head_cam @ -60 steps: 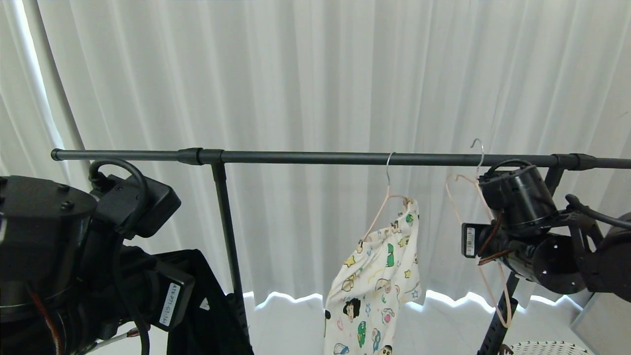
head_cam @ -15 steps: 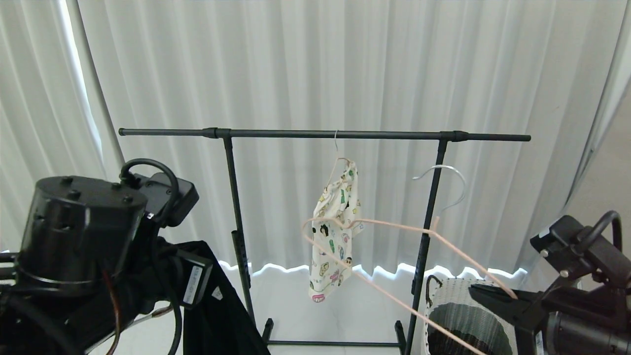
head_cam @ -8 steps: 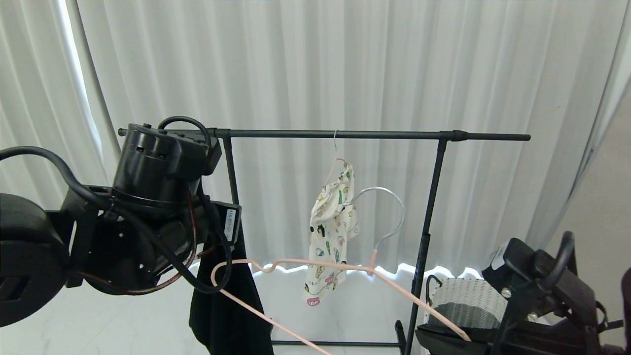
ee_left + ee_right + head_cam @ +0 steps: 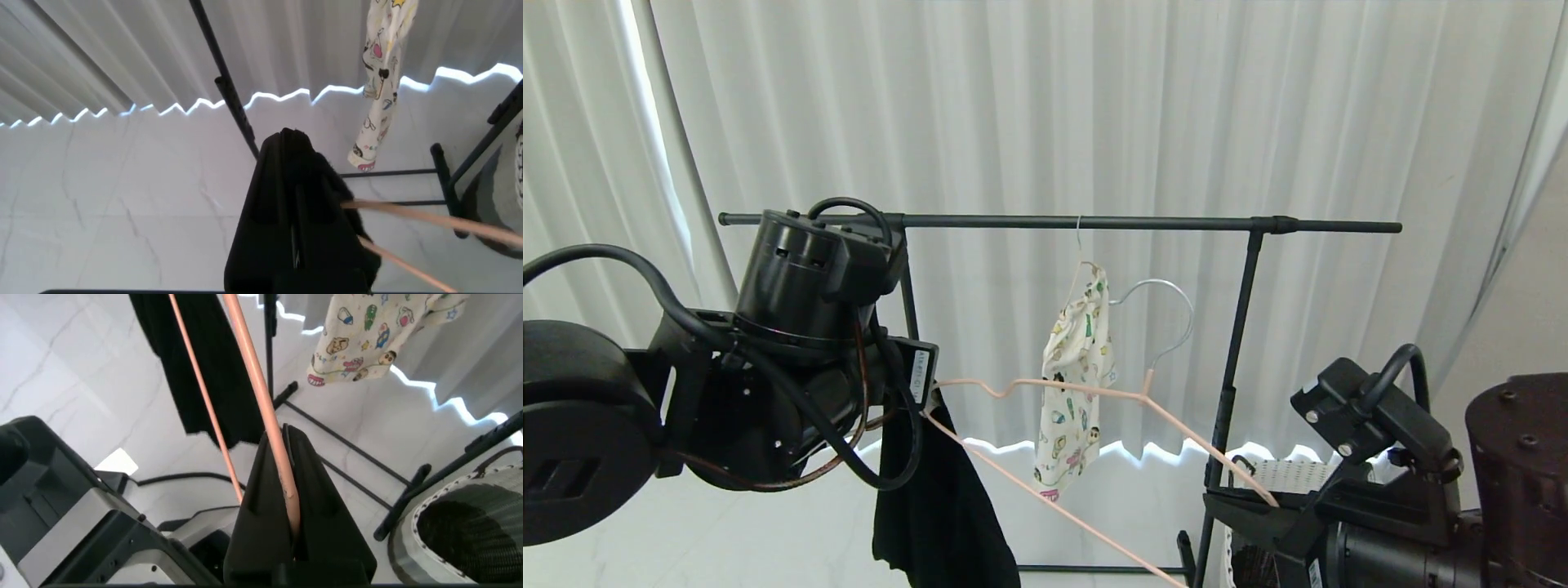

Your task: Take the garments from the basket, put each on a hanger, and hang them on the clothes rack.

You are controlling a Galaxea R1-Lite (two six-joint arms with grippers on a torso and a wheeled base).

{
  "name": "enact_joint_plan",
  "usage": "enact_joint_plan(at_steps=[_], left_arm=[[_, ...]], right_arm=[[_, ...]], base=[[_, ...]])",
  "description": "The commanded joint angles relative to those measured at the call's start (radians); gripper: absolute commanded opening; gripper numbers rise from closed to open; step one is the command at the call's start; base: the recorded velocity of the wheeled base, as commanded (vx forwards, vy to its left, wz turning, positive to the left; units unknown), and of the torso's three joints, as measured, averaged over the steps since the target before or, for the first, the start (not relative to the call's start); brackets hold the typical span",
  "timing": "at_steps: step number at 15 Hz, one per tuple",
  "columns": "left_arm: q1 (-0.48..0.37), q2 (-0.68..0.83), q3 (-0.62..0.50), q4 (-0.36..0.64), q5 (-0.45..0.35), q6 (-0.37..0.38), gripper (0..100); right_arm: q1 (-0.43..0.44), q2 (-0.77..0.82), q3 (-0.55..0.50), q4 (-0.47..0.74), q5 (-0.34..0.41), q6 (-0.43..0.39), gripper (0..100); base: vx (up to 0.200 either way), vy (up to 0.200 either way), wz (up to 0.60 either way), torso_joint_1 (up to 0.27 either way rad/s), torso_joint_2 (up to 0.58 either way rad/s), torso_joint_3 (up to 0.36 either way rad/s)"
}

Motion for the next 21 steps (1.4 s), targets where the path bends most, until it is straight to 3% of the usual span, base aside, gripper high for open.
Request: enact_joint_plan(at_steps=[1,9,21], left_arm=[[-0.005,0.000,0.003,0.000,-0.001,-0.001,0],[-0.005,0.000,-0.002,-0.001,-0.001,-0.002,0],[-0.005,-0.011,-0.018,0.000,0.004,-0.031,0]], right_arm=[[-0.003,0.007,-0.001,-0.001,0.000,0.001,0],[-0.017,0.097,-0.081,-0.043,0.032,-0.009,0],[0.006,0.102,-0.093,-0.085,0.048,-0.006,0]], base=[[0.000,0.000,0.00,0.000,0.00,0.000],[0.000,0.000,0.00,0.000,0.00,0.000],[0.000,0.000,0.00,0.000,0.00,0.000]])
